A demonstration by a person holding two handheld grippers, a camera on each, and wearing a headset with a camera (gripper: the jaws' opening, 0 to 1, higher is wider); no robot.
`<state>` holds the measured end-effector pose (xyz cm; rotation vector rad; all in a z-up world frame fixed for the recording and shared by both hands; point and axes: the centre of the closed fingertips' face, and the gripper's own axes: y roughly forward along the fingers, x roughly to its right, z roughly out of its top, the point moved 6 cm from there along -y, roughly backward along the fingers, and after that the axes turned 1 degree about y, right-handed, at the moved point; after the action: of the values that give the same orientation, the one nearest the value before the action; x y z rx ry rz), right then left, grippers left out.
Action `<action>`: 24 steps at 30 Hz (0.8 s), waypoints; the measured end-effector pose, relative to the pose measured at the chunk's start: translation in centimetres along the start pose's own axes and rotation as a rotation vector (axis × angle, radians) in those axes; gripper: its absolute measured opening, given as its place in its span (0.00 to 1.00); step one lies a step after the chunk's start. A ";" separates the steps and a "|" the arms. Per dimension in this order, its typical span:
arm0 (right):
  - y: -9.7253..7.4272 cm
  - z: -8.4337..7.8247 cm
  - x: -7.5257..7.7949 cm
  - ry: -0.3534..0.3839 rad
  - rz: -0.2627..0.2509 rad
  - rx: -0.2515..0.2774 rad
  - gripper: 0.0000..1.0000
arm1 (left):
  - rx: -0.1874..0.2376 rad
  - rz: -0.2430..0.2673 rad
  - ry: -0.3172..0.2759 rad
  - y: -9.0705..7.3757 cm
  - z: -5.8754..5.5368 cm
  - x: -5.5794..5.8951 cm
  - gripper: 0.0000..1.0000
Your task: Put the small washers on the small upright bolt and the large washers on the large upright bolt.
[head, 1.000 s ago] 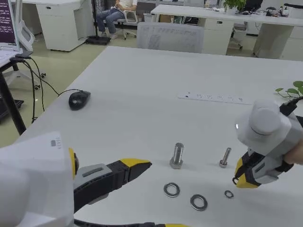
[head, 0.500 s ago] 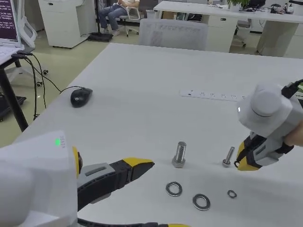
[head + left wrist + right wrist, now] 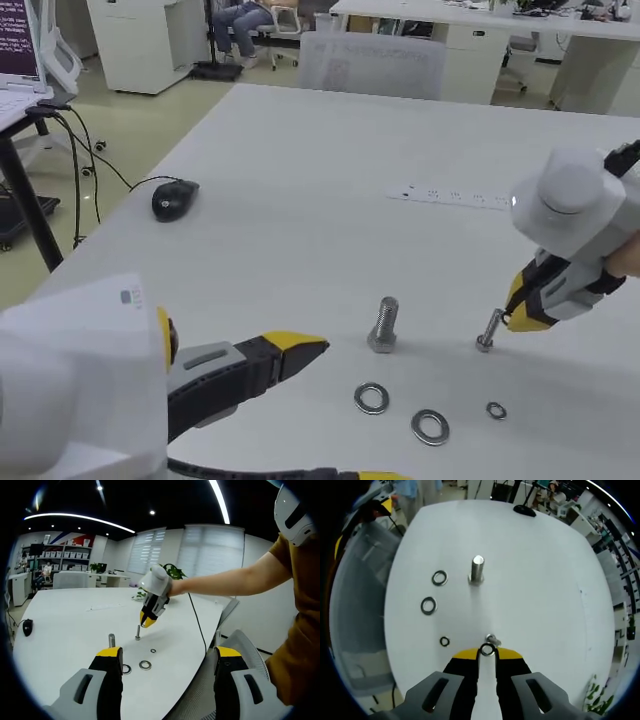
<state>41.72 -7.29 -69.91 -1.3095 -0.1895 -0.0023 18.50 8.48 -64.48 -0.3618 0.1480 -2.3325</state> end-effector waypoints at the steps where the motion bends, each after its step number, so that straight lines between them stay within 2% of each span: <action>1: -0.1 0.0 0.2 0.001 -0.001 0.002 0.12 | -0.001 0.000 0.000 0.0 0.0 0.0 0.74; 10: 0.0 0.2 1.1 -0.010 0.003 -0.008 0.12 | -0.002 0.005 -0.008 0.1 -0.2 -0.2 0.74; 24: 1.2 0.2 1.5 -0.019 0.025 -0.031 0.12 | 0.002 0.010 -0.017 0.2 -0.2 -0.5 0.74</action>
<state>43.33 -6.59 -70.76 -1.3430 -0.1902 0.0287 18.96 8.71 -64.79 -0.3793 0.1389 -2.3189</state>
